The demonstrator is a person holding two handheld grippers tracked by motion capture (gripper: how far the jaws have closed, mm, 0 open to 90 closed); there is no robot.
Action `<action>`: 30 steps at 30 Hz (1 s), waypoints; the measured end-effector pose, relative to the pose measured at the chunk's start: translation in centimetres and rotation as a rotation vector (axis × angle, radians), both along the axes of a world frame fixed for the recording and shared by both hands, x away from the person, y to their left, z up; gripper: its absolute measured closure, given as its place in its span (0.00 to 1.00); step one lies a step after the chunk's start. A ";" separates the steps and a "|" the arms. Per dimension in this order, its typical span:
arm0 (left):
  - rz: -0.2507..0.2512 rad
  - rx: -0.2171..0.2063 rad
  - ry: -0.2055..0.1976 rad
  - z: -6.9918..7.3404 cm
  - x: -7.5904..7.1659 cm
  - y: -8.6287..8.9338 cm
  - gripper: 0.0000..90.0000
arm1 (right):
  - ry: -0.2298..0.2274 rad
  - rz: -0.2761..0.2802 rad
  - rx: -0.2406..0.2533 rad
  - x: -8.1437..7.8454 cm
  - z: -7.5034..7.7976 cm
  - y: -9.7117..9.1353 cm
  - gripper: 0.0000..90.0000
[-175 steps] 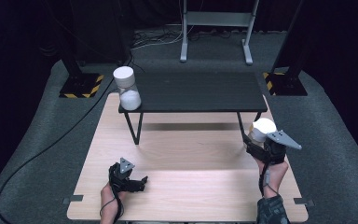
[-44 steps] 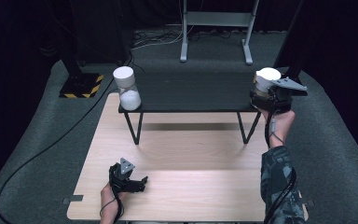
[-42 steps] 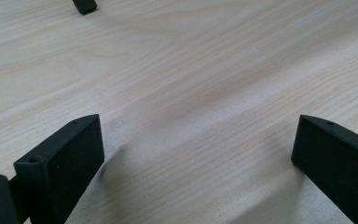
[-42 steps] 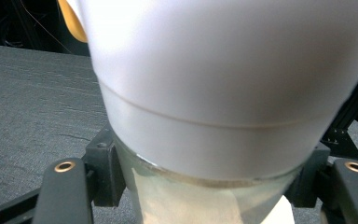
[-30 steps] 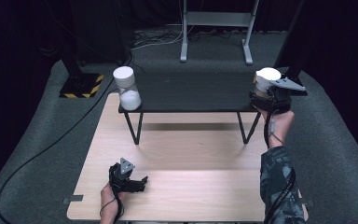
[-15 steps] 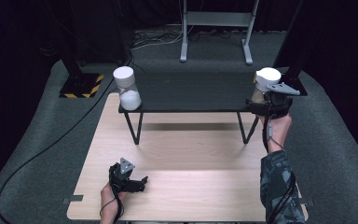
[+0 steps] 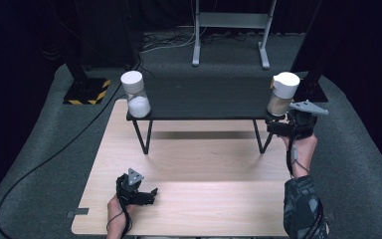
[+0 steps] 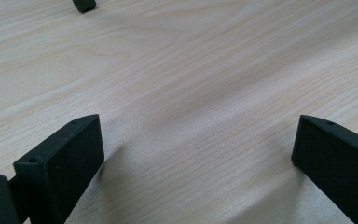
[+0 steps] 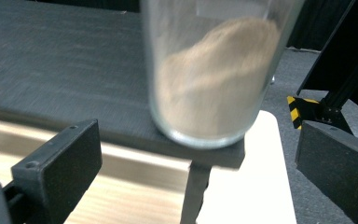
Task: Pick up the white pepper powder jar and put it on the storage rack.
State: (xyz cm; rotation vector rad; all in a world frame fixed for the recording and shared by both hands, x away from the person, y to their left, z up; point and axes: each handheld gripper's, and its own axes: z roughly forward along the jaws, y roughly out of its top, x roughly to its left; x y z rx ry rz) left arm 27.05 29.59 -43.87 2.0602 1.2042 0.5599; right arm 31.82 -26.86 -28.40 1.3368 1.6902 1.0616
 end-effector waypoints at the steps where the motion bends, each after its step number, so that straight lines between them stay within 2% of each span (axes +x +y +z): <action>1: -0.001 0.001 -0.001 0.0 0.0 0.0 0.02 | 0.001 0.003 0.002 -0.4 -0.2 0.0 0.00; 3: 0.000 0.001 -0.001 0.0 0.0 0.0 0.02 | -0.004 0.015 0.008 -1.2 -0.7 -0.2 0.00; 5: 0.001 0.000 0.000 0.0 0.0 0.0 0.02 | -0.008 0.036 0.021 -2.4 -1.6 -0.6 0.00; 8: 0.000 0.002 -0.002 0.0 0.0 0.0 0.02 | 0.003 0.059 0.014 -4.1 -3.3 -0.6 0.00; 13: 0.002 0.001 -0.005 0.0 -0.1 -0.1 0.02 | 0.081 0.122 0.000 -6.0 -7.4 -0.2 0.00; 14: 0.002 0.001 -0.005 0.0 -0.1 -0.1 0.02 | 0.094 0.120 -0.014 -6.4 -8.3 0.2 0.00; 18: -0.001 0.008 -0.006 0.0 -0.1 -0.1 0.02 | 0.170 0.170 -0.040 -6.8 -10.9 1.1 0.00; 21: 0.002 0.001 -0.004 0.0 -0.1 -0.1 0.02 | 0.207 0.195 -0.073 -7.1 -12.4 1.8 0.00; 23: 0.000 0.005 -0.004 0.0 -0.1 -0.1 0.02 | 0.226 0.210 -0.074 -7.2 -13.4 1.8 0.00; 28: 0.002 0.002 -0.005 0.0 -0.1 -0.1 0.02 | 0.281 0.228 -0.079 -7.4 -14.9 2.0 0.00; 30: 0.003 0.001 -0.004 0.0 -0.1 -0.1 0.02 | 0.304 0.219 -0.102 -7.5 -15.0 2.4 0.00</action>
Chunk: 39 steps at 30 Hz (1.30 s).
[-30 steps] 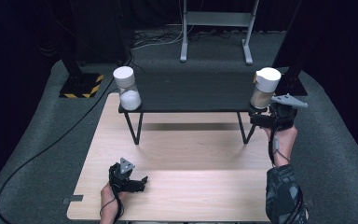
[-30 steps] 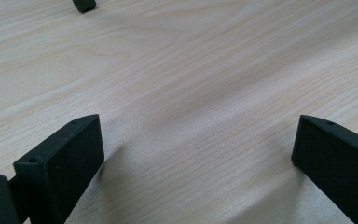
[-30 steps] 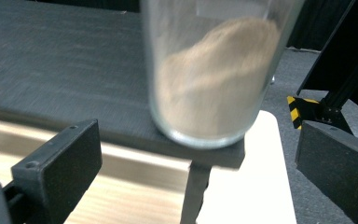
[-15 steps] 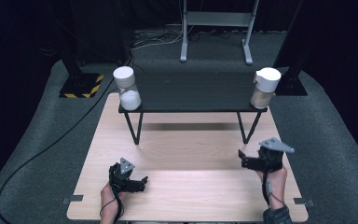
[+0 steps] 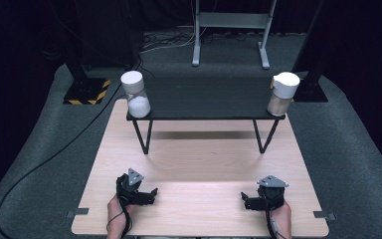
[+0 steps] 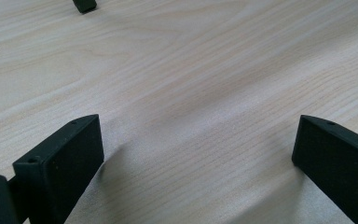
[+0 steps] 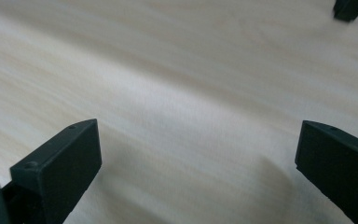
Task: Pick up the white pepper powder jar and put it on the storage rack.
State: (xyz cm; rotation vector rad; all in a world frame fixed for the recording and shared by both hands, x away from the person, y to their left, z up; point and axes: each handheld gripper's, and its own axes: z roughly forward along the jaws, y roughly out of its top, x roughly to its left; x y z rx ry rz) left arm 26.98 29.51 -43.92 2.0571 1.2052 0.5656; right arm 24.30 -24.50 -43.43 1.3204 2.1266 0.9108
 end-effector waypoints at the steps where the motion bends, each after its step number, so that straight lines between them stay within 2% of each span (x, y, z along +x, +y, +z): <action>1: -0.003 0.002 0.003 0.1 0.1 0.0 0.02 | -0.007 0.001 -0.005 -0.2 0.0 0.1 0.00; 4: -0.004 0.002 0.004 0.1 0.1 0.1 0.02 | 0.001 0.002 0.001 -0.3 0.0 0.0 0.00; 10: -0.004 0.003 0.003 0.1 0.1 0.1 0.02 | -0.016 0.005 0.018 -0.8 -0.2 -0.3 0.00; 13: -0.004 0.004 0.002 0.0 0.1 0.0 0.02 | 0.005 0.002 0.022 -0.4 -0.1 -0.4 0.00; 19: -0.004 0.004 -0.002 0.0 0.0 0.0 0.02 | 0.007 -0.048 0.021 -0.4 -0.1 0.0 0.00; 26: -0.002 0.003 0.000 0.0 0.0 0.0 0.02 | -0.027 -0.059 0.026 -1.0 -0.3 0.0 0.00; 30: -0.002 0.005 -0.002 0.0 0.0 0.0 0.02 | -0.027 -0.059 0.043 -1.0 -0.4 -0.3 0.00; 39: 0.000 0.008 -0.004 0.0 -0.1 -0.1 0.02 | -0.036 -0.066 0.033 -1.2 -0.4 -0.1 0.00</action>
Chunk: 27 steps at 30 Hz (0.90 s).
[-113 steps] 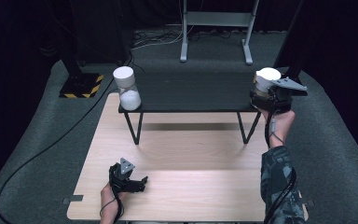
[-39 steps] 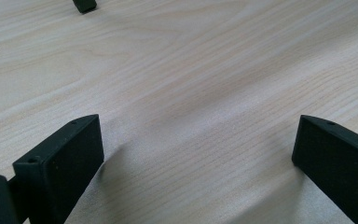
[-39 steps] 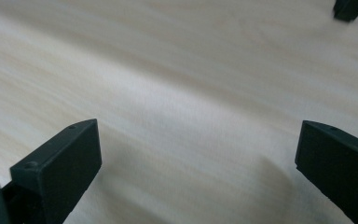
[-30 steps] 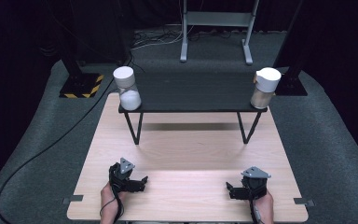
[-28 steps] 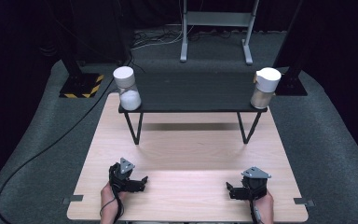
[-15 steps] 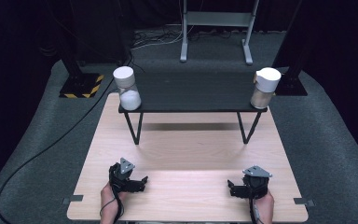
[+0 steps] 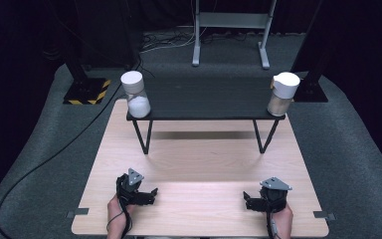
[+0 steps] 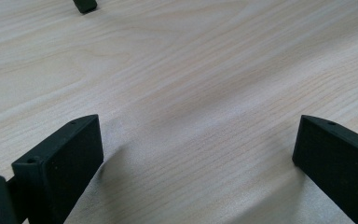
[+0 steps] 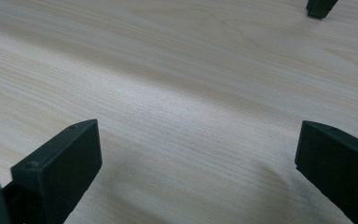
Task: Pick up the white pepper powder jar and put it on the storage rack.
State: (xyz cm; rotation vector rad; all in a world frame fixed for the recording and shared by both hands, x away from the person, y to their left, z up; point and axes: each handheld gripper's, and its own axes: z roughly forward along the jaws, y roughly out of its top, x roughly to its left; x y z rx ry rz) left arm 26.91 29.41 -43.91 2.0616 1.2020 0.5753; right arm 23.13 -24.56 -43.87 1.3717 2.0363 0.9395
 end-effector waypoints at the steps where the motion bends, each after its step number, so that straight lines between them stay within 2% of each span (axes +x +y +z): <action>1: 0.000 0.000 0.000 0.0 0.0 0.0 0.02 | 0.001 -0.002 -0.001 0.0 0.0 0.0 0.00; 27: -0.006 -0.001 0.002 0.0 0.1 0.1 0.02 | -0.010 -0.014 0.005 0.0 -0.1 0.0 0.01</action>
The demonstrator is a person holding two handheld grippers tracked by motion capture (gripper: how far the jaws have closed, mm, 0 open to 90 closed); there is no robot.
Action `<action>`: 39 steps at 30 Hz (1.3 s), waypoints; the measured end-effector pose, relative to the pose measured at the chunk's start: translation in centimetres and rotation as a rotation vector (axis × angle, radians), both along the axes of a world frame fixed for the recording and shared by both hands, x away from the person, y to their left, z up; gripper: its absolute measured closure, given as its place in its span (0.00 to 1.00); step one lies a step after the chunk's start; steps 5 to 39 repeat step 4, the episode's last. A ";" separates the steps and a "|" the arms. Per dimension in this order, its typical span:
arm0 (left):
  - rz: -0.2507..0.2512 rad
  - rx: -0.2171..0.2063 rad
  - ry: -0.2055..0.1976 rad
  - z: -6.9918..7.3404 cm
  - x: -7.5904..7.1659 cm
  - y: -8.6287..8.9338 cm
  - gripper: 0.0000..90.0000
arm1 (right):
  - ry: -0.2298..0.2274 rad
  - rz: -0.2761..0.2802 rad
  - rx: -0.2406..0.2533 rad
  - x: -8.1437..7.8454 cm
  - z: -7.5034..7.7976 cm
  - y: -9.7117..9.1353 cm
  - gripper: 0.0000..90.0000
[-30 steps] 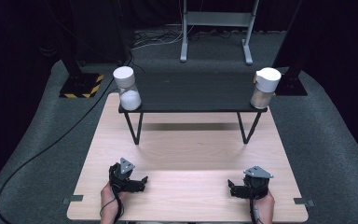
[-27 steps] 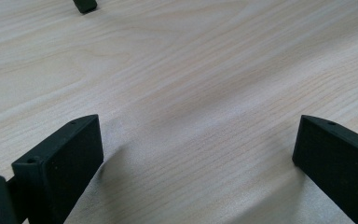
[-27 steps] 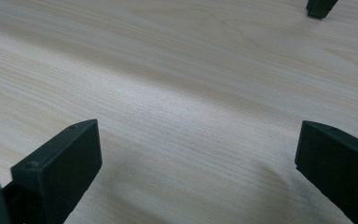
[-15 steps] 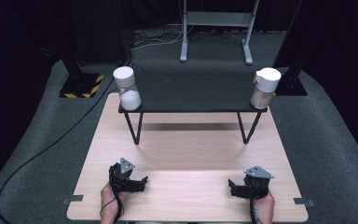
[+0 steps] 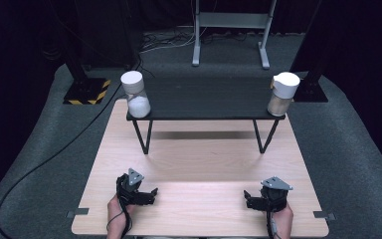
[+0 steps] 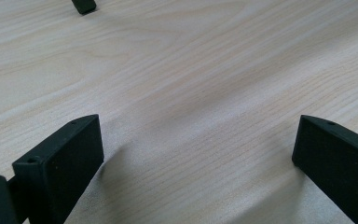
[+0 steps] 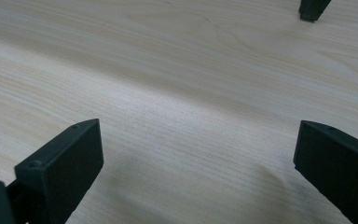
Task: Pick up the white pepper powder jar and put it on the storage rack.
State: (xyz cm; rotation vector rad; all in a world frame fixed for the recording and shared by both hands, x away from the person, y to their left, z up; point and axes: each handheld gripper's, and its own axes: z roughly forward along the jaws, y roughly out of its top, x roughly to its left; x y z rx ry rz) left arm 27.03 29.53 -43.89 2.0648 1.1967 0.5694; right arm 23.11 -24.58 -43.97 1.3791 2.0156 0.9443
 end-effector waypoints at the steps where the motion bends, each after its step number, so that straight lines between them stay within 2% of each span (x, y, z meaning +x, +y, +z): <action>1: 0.000 0.001 0.000 0.0 0.0 0.0 0.02 | -0.001 -0.001 -0.002 0.0 0.0 0.0 0.01; 4: 0.000 0.000 0.000 0.0 0.0 0.0 0.02 | -0.011 -0.008 0.001 -0.3 -0.1 0.1 0.01; 39: 0.000 0.000 0.000 0.0 0.0 0.0 0.02 | -0.011 -0.008 0.001 -0.3 -0.1 0.1 0.01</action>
